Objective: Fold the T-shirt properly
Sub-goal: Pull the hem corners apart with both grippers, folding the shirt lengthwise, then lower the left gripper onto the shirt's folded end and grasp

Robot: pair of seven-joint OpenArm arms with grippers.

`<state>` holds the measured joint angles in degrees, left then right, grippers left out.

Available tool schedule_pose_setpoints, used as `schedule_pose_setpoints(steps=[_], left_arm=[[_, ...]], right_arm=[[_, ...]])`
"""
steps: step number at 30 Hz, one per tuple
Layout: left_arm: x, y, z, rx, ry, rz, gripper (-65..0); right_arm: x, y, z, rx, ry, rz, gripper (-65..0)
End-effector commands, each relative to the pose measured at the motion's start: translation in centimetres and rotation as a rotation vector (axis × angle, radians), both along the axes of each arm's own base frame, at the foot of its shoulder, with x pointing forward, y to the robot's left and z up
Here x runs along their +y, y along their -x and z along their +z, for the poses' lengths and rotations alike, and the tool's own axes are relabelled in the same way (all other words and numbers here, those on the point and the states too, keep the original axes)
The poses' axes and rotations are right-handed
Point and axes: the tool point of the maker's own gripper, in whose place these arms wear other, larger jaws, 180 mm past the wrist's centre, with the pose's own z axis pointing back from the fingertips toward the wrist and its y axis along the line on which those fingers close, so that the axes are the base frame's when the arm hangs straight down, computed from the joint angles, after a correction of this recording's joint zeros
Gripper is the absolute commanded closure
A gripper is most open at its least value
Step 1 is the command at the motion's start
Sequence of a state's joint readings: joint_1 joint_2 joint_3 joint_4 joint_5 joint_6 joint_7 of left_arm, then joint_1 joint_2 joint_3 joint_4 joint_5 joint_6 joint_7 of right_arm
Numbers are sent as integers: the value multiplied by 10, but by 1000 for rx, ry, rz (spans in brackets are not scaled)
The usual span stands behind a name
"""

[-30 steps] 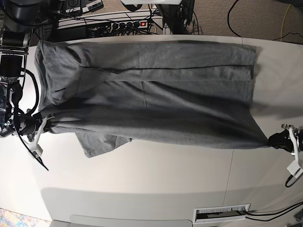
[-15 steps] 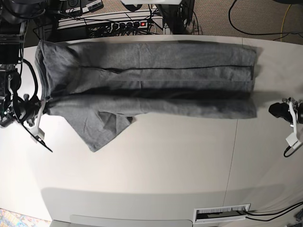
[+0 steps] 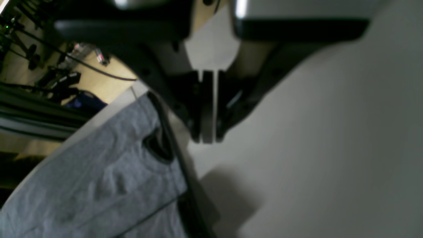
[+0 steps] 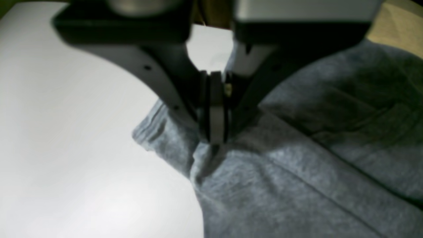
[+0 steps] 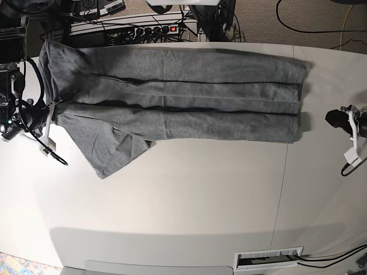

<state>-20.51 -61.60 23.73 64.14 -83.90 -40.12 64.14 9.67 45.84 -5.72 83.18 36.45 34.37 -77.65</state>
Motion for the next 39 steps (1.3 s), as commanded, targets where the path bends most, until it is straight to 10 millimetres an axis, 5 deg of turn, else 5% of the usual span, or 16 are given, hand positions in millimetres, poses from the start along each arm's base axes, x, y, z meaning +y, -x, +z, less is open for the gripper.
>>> schedule_pose_setpoints(steps=[1,6,10,14,27,39], left_arm=[[8,-12,18,-55,4,25,0],[-19,-20,10,-73,74,16,0],[-60,-36,5,-129,194,22,-172],[-80,-51,-4,-199,190,6,-239],[-66,-78,-7,-377,47,-9,-239],[-65,-75,-13,-373,28,-18,-246]], right_arm=[[-7,-12,17,-56,16,4,0],[-4,-15,17,-73,2,9,0],[-5,-15,17,-73,7,9,0],[-6,-15,17,-73,18,8,0],[-6,-15,17,-76,16,9,0],[-6,-16,18,-79,14,10,0]])
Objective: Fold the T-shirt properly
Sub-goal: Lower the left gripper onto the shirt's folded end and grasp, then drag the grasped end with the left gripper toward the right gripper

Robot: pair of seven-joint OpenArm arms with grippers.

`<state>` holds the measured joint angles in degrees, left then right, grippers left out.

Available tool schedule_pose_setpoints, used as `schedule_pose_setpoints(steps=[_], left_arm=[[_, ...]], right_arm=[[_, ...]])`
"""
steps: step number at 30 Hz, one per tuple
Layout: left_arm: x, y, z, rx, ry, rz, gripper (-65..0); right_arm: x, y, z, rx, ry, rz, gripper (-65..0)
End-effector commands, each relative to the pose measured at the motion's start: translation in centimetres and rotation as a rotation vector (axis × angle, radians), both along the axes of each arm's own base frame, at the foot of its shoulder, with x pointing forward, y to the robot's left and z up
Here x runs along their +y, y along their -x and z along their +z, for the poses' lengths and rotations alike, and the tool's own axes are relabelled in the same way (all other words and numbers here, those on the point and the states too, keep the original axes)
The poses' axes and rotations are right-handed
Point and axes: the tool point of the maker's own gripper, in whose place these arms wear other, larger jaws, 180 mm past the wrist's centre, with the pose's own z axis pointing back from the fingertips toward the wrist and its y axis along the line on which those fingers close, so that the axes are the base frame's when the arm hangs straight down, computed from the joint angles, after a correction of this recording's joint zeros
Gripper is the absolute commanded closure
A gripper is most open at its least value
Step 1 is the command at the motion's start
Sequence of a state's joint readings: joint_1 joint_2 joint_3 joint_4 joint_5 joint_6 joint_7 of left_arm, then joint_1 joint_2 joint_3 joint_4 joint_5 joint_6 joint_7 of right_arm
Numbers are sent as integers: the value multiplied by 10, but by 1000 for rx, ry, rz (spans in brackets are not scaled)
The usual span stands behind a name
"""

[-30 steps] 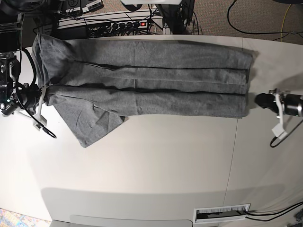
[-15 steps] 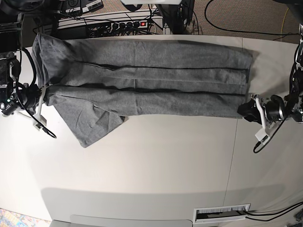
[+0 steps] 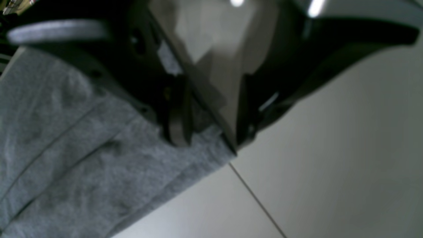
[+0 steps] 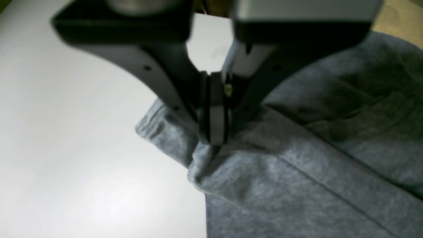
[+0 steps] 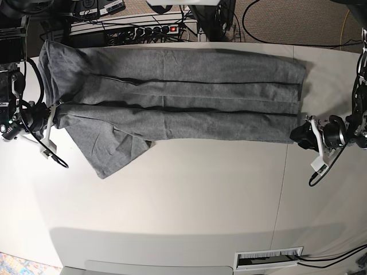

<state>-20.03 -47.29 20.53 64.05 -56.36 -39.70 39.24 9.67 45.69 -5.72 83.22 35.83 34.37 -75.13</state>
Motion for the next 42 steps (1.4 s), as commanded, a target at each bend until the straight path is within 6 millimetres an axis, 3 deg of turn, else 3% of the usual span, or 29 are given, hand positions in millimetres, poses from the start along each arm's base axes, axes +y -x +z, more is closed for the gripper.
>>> schedule_pose_setpoints(steps=[1,15,17,19,23,29,33,38,42], left_arm=[[5,-15,20,-62,18,14,-246],[-2,-4,8,-34,30,9,-232],[-1,-5,8,-34,30,9,-140],[0,-4,8,-30,24,9,0],[3,2,11,17,47,17,0],[-3,17,39,122,155,-7,0],[9,22,52,114,165,8,0],[22,41,54,148,184,32,0],[29,63,43,196,168,42,0]], right_arm=[[-9,-9,16,-43,27,0,0],[-9,-10,17,-45,26,1,0],[-9,-10,17,-45,26,1,0],[-9,-10,17,-46,26,1,0],[-8,-11,17,-51,23,2,0],[-8,-12,17,-55,21,3,0],[-9,-10,17,-44,27,0,0],[-8,-9,16,-38,22,-1,0],[-10,-6,16,-22,26,-5,0]])
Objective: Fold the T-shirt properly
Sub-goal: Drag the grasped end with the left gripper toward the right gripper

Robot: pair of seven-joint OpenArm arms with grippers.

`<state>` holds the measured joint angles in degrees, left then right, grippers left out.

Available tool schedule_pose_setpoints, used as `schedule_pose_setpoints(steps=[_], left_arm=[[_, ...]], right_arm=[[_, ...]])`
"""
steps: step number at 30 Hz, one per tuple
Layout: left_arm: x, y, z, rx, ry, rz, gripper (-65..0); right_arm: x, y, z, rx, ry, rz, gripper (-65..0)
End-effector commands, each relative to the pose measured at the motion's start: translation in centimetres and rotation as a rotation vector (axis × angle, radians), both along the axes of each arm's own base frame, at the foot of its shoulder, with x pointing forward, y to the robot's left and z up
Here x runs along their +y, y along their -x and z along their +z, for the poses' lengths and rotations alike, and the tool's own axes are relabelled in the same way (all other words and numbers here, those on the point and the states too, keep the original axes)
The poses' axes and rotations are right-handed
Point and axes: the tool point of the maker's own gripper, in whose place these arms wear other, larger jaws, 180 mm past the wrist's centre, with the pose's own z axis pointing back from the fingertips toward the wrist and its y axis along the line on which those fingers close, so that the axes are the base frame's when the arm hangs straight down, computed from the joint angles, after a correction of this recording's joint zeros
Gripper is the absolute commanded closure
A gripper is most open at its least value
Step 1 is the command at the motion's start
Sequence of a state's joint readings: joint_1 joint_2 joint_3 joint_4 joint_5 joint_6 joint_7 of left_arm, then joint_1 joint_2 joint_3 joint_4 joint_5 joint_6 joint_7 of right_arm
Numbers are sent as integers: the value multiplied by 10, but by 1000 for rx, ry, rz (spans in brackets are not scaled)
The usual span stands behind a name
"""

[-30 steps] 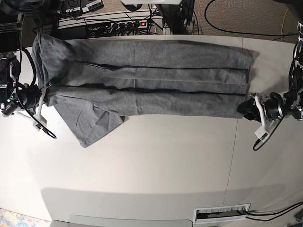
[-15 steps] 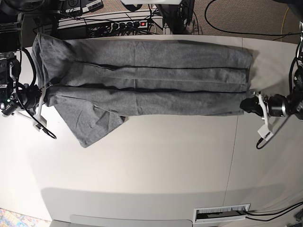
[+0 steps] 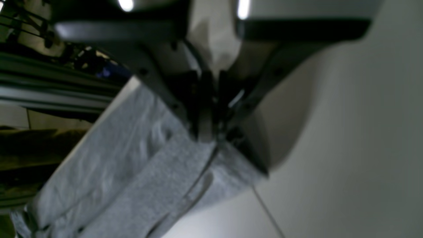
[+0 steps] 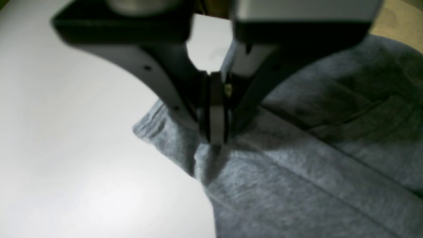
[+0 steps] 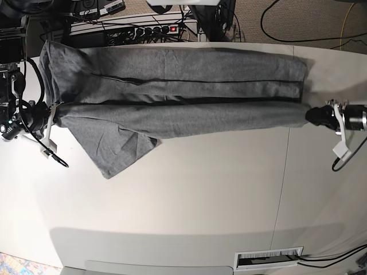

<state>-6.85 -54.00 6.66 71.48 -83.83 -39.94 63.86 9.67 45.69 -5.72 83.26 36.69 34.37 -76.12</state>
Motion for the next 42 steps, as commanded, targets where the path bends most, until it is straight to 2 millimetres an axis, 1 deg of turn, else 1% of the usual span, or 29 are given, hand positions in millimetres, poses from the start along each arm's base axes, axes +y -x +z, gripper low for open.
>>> schedule_pose_setpoints(steps=[1,3,6,8,12,16,18,20,23,26,28,30,36,37,38,40,41,42], left_arm=[[9,-5,13,-31,-7,9,0],[7,6,8,-5,-14,-9,0],[-1,21,2,21,-11,-37,0],[-6,27,0,27,-4,-53,0],[-15,29,-3,28,19,-59,0],[-26,30,-6,27,53,-56,0],[-30,31,-8,29,62,-56,0],[-33,31,-9,30,70,-56,0],[-36,31,-10,29,79,-56,0],[-35,31,-9,28,78,-55,0],[-35,30,-9,27,82,-52,0],[-36,31,-10,27,82,-52,0],[-36,30,-9,26,82,-52,0],[-36,30,-9,26,82,-52,-23],[-36,30,-9,26,82,-52,-74],[-36,30,-9,25,82,-52,-174],[-36,30,-9,25,82,-53,-208],[-36,30,-9,25,82,-53,-223]], right_arm=[[-11,-8,17,-33,35,-3,0],[-11,-7,16,-29,36,-4,0],[-12,-6,16,-23,40,-5,0],[-12,-4,15,-11,37,-8,0],[-11,0,15,11,33,-11,0],[-21,4,19,23,59,-17,0],[-27,4,26,18,79,-13,0],[-34,4,38,5,113,7,0],[-38,3,55,-8,128,51,0],[-40,3,63,-11,127,68,0],[-39,5,62,-7,120,71,0],[-37,10,55,14,115,82,0],[-38,34,34,96,115,89,0],[-39,37,32,103,121,89,0],[-41,37,32,104,132,88,-30],[-46,37,33,105,162,84,-159],[-48,35,34,94,173,87,-208],[-49,32,35,80,180,90,-232]])
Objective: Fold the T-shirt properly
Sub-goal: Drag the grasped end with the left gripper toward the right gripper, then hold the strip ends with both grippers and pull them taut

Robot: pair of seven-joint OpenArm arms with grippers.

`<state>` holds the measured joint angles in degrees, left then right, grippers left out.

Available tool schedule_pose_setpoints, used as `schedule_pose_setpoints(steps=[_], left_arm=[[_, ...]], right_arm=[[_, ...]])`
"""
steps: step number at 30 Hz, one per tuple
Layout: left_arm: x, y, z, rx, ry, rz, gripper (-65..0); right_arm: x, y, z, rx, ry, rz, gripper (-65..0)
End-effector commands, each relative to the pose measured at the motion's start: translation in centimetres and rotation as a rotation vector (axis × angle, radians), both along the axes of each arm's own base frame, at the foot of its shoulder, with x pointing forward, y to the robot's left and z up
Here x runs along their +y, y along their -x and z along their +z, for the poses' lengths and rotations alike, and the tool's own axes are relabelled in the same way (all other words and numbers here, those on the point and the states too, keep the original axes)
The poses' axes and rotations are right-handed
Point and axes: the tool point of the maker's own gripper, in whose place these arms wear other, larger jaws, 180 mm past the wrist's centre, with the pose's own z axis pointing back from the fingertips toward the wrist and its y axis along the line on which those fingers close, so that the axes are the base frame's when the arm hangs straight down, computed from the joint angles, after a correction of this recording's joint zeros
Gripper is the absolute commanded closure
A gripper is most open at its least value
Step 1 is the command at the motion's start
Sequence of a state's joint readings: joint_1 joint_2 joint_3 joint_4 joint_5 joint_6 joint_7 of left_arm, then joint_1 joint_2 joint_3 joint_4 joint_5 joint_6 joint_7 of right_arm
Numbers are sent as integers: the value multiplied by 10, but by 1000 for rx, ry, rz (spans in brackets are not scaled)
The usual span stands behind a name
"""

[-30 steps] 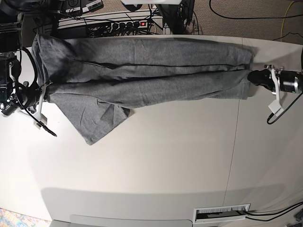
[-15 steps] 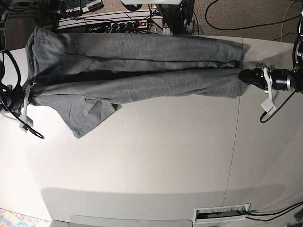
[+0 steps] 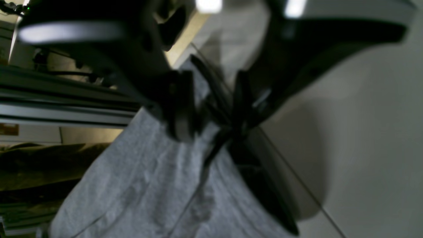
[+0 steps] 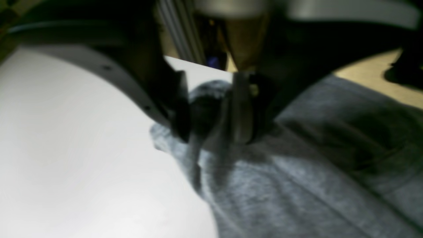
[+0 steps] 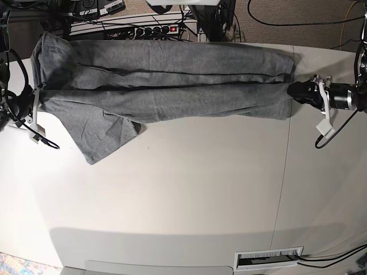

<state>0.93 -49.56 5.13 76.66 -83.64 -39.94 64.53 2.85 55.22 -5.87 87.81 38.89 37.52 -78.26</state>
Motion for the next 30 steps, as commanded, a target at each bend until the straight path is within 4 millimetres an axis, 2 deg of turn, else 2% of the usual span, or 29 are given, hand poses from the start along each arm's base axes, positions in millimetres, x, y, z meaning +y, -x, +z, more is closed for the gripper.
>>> schedule_pose_setpoints(steps=[1,4,7,11,15,20,24,25,27,30], left_arm=[[7,-11,14,-41,1,10,-224],[5,-11,15,-44,2,5,-224],[-1,-9,20,-57,0,-30,-224],[-20,-11,36,-118,15,-98,-224],[-42,-9,55,-189,35,-175,-224],[-66,-5,72,-253,73,-240,-223],[-91,-4,73,-267,162,-222,-204],[-99,-5,75,-278,201,-202,-189],[-106,-8,67,-306,189,-179,-142],[-110,-12,52,-339,142,-159,-61]], right_arm=[[-9,-10,17,-47,30,5,-233],[-6,-12,15,-57,19,6,-233],[12,-13,7,-59,-59,5,-233],[37,-14,-6,-58,-154,7,-232],[50,-11,-17,-42,-188,7,-229],[46,0,-25,-5,-155,3,-189],[40,7,-29,15,-125,1,-88],[40,8,-30,17,-123,1,-55],[40,8,-30,18,-120,1,-8],[36,5,-30,3,-102,6,0]])
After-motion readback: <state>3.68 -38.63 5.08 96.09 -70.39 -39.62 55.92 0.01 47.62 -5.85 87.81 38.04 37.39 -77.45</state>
